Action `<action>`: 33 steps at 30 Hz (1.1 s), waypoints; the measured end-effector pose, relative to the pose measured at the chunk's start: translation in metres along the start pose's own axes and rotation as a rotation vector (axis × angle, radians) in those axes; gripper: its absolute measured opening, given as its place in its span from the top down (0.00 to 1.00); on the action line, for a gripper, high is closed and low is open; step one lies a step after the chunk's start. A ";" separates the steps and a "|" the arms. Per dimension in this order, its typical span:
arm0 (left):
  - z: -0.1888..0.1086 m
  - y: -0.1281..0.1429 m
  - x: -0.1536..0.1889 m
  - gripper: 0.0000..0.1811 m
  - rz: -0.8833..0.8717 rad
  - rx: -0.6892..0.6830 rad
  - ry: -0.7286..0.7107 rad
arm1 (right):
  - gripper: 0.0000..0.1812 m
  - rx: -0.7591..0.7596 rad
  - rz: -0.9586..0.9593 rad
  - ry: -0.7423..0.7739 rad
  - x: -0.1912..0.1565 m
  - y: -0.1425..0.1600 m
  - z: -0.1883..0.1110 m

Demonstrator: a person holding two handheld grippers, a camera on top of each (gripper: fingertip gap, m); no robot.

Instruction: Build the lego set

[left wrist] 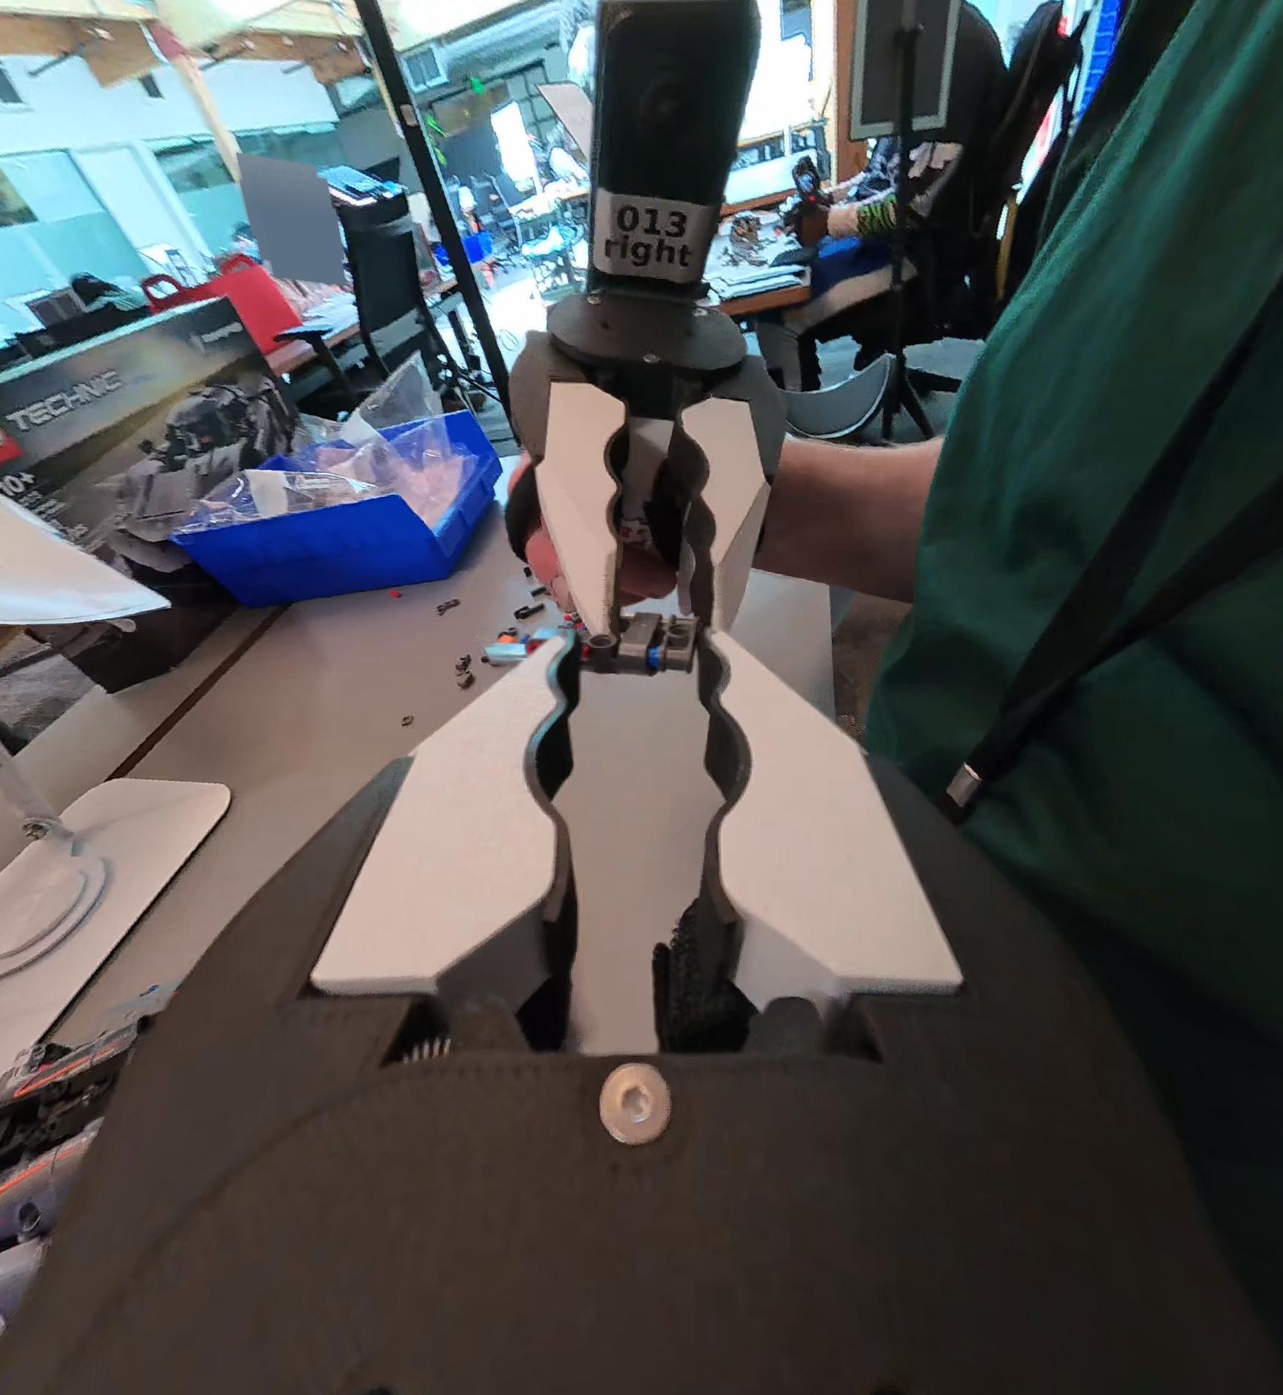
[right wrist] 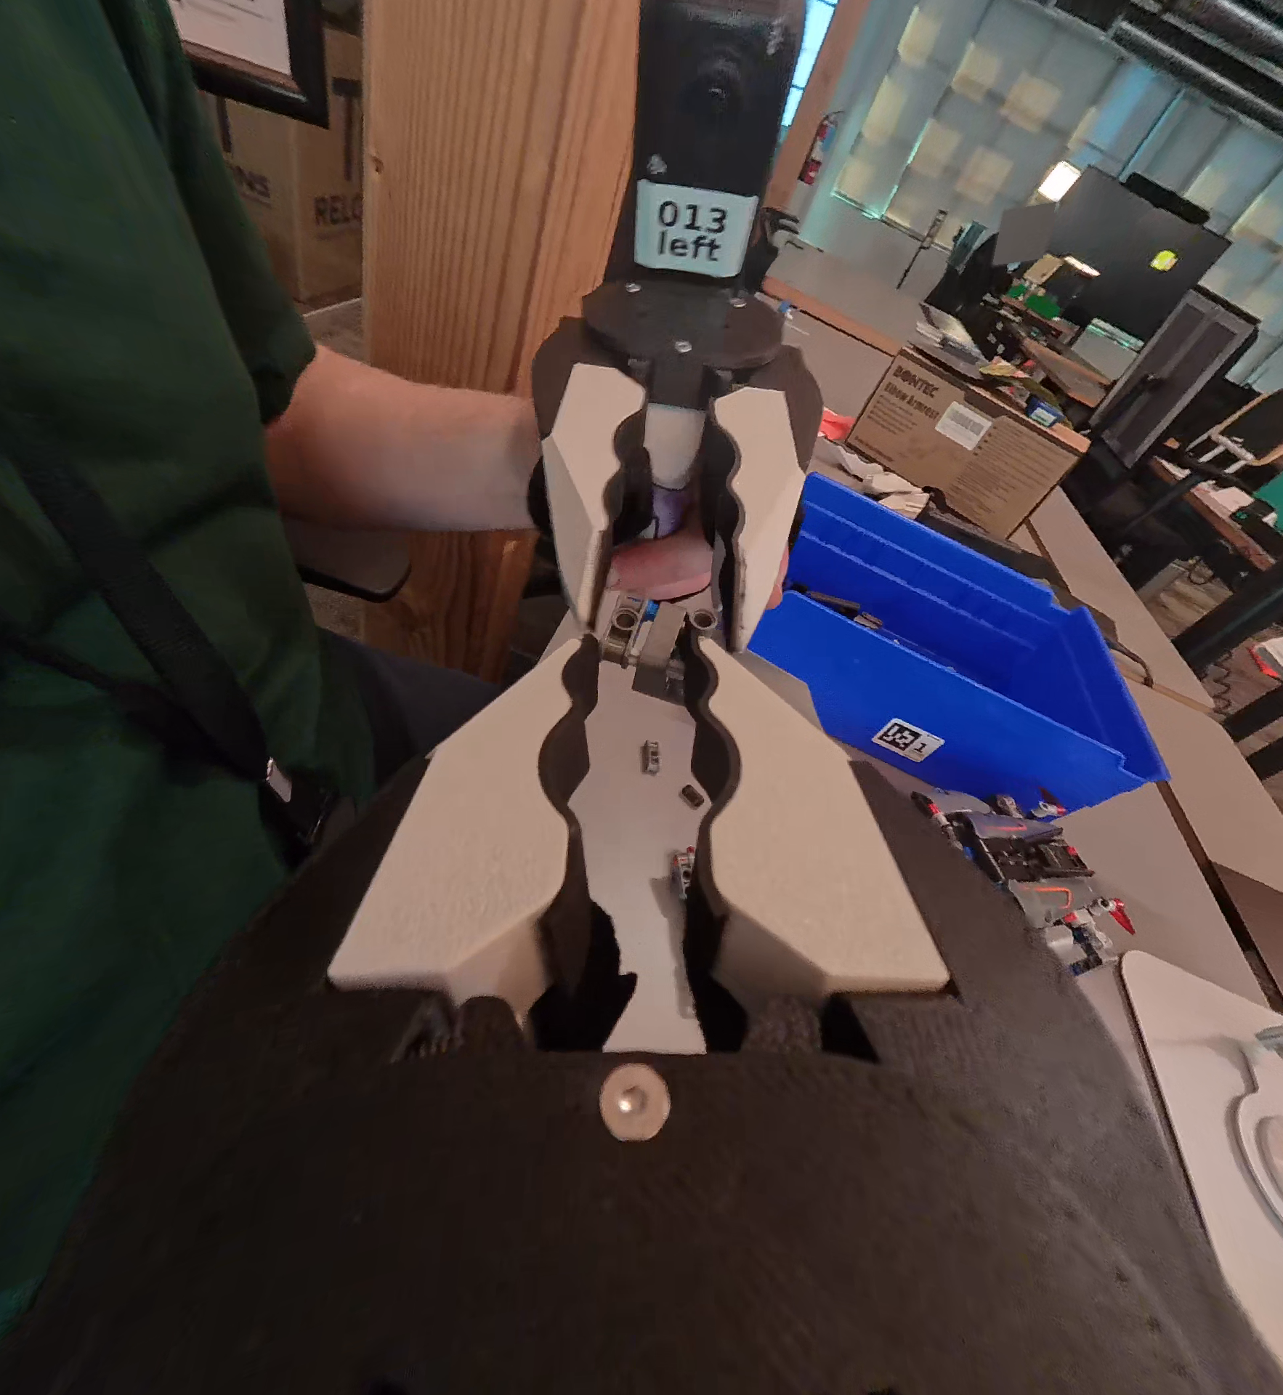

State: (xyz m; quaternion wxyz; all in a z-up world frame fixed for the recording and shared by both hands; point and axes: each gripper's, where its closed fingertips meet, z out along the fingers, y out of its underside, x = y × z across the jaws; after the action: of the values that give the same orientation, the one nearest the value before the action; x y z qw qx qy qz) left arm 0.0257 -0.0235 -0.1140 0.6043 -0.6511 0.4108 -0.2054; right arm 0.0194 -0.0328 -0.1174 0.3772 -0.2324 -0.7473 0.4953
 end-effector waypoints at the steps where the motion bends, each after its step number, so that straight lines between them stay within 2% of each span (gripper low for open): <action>1: 0.000 -0.001 0.001 0.85 0.007 -0.001 0.012 | 0.88 0.000 -0.006 -0.013 -0.002 0.000 0.000; 13: 0.002 -0.005 0.001 0.88 0.004 0.012 0.014 | 0.89 0.023 -0.003 -0.068 -0.002 -0.004 -0.004; 18: -0.001 -0.006 -0.013 0.88 -0.009 0.039 -0.060 | 0.88 0.052 0.027 0.005 0.014 -0.006 -0.004; 21: -0.005 0.001 -0.022 0.88 0.033 0.017 -0.133 | 0.84 0.085 0.056 0.055 0.024 -0.009 -0.017; 24: -0.006 0.000 -0.022 0.88 0.046 0.031 -0.139 | 0.83 0.047 0.062 0.079 0.026 -0.002 -0.020; 28: -0.003 0.001 -0.025 0.88 0.038 0.016 -0.147 | 0.78 -0.034 -0.016 0.148 0.028 0.006 -0.010; 33: 0.000 0.000 -0.029 0.88 -0.029 0.004 -0.146 | 0.82 -0.181 -0.196 0.230 0.031 0.015 0.006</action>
State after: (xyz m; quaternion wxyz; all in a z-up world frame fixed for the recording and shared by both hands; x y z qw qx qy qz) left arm 0.0095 -0.0008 -0.1075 0.6308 -0.6691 0.3557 -0.1670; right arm -0.0047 -0.0081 -0.1225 0.4843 -0.2467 -0.7597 0.3570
